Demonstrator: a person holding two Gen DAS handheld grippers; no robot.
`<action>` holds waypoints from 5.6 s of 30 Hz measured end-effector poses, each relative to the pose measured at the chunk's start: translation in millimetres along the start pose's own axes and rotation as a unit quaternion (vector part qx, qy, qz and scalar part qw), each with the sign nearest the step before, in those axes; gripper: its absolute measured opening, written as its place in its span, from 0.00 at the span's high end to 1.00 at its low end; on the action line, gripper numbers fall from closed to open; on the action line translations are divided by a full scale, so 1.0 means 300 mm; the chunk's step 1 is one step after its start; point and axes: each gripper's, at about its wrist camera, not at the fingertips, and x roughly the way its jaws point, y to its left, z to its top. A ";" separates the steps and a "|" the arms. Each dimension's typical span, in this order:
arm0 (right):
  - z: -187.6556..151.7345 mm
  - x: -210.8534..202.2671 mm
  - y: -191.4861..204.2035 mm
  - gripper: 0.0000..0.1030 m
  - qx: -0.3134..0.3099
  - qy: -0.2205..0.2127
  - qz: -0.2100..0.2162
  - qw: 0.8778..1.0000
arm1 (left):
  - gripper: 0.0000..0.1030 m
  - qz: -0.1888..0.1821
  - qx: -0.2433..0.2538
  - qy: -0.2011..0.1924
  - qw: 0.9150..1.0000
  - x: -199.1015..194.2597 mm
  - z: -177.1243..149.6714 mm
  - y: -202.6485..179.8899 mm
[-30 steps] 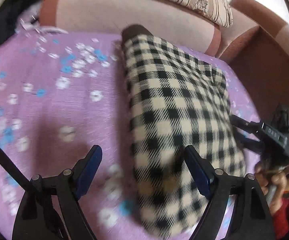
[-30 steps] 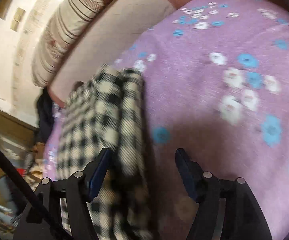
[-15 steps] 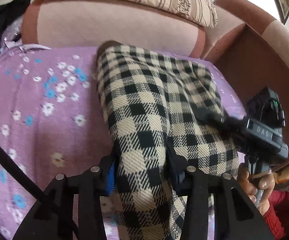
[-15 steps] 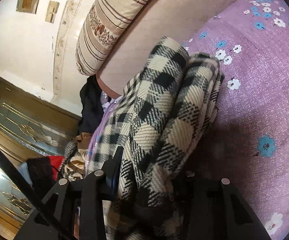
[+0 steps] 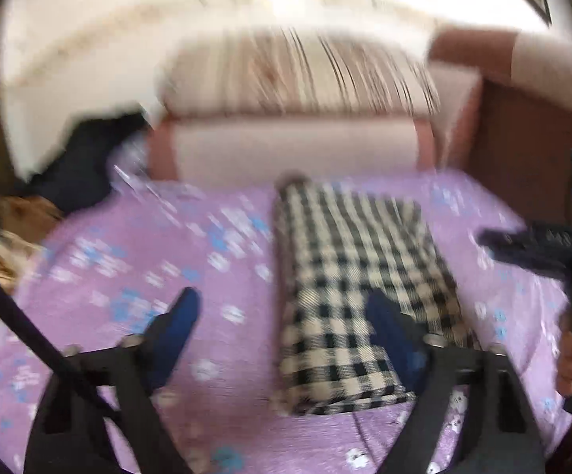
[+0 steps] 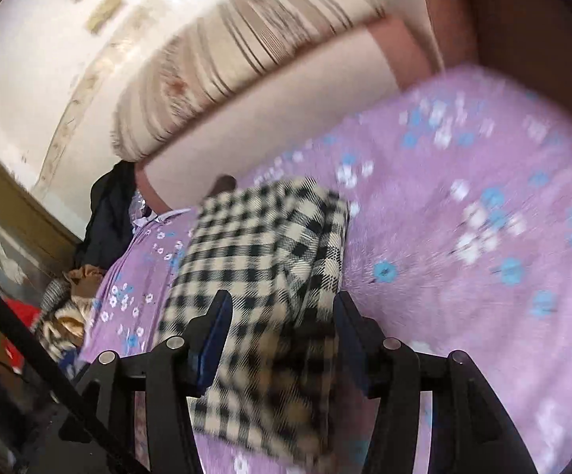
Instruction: Fold large clothes
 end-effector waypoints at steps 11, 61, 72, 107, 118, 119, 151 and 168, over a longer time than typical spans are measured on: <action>-0.373 -0.373 0.104 0.34 -0.099 -0.140 -0.212 0.962 | 0.00 0.038 -0.048 -0.098 0.993 -0.395 -0.094 0.084; -0.518 -0.200 0.078 0.32 -0.124 -0.057 -0.294 0.946 | 0.00 0.029 -0.026 0.025 0.999 -0.243 -0.303 -0.019; -0.524 -0.195 0.102 0.32 -0.125 -0.057 -0.274 0.952 | 0.00 0.033 -0.020 0.024 0.999 -0.243 -0.304 -0.031; -0.546 -0.130 0.182 0.27 -0.161 -0.035 -0.249 0.955 | 0.00 0.007 -0.059 0.127 0.990 -0.105 -0.350 0.019; -0.550 -0.124 0.197 0.27 -0.173 -0.036 -0.252 0.951 | 0.00 0.003 -0.055 0.126 0.991 -0.106 -0.348 0.009; -0.551 -0.123 0.196 0.27 -0.173 -0.035 -0.252 0.951 | 0.00 0.003 -0.055 0.126 0.991 -0.106 -0.348 0.008; -0.561 -0.114 0.203 0.26 -0.183 -0.033 -0.254 0.949 | 0.00 -0.019 -0.069 0.154 0.985 -0.082 -0.368 0.011; -0.557 -0.121 0.205 0.26 -0.183 -0.035 -0.255 0.949 | 0.00 -0.019 -0.066 0.153 0.986 -0.086 -0.368 0.006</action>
